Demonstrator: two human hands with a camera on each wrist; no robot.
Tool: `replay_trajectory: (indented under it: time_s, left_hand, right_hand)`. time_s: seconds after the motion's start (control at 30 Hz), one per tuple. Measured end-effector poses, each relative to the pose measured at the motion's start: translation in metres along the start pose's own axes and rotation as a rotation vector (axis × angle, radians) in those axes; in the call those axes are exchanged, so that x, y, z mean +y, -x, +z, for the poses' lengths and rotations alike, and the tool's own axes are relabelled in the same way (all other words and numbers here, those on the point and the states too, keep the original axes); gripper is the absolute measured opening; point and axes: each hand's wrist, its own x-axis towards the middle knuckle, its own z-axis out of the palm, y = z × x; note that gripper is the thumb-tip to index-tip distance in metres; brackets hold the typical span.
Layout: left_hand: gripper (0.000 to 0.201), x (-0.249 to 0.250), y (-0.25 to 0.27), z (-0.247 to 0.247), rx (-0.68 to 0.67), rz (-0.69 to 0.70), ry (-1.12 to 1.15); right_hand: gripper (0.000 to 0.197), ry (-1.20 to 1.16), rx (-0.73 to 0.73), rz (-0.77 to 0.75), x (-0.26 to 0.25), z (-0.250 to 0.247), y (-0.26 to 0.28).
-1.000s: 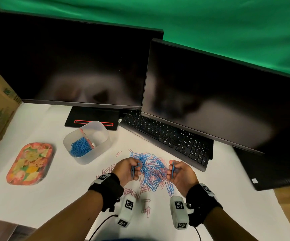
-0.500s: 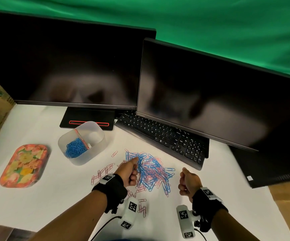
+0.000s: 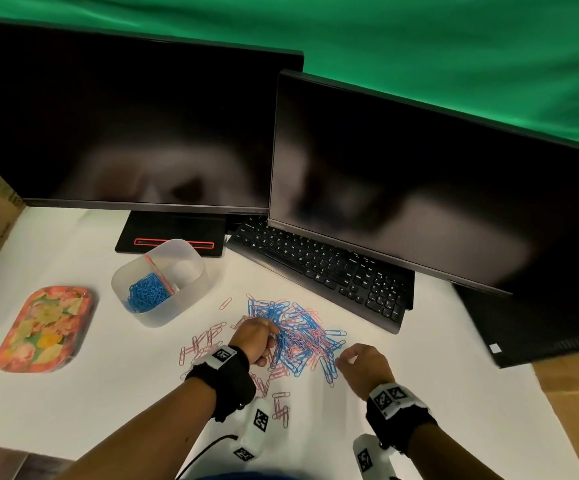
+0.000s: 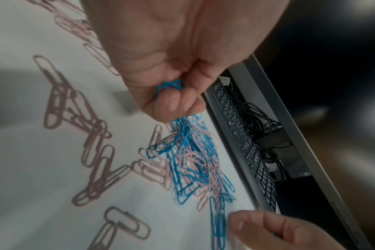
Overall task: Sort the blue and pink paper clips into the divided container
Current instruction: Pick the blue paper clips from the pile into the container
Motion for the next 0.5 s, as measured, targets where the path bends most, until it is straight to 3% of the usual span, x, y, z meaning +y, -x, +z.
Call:
replay_trajectory:
  time_s: [0.13, 0.3, 0.5]
  left_hand:
    - [0.019, 0.002, -0.001, 0.000, 0.040, 0.037, -0.187]
    - [0.018, -0.006, 0.005, 0.005, 0.073, 0.224, -0.739]
    - [0.014, -0.016, -0.002, 0.005, 0.172, 0.305, -0.960]
  right_hand:
    - [0.010, 0.137, 0.007, -0.056, -0.003, 0.004, 0.009]
    - [0.024, 0.280, 0.045, -0.103, -0.010, 0.010, 0.014]
    - [0.023, 0.251, 0.014, -0.068, -0.013, 0.008, 0.013]
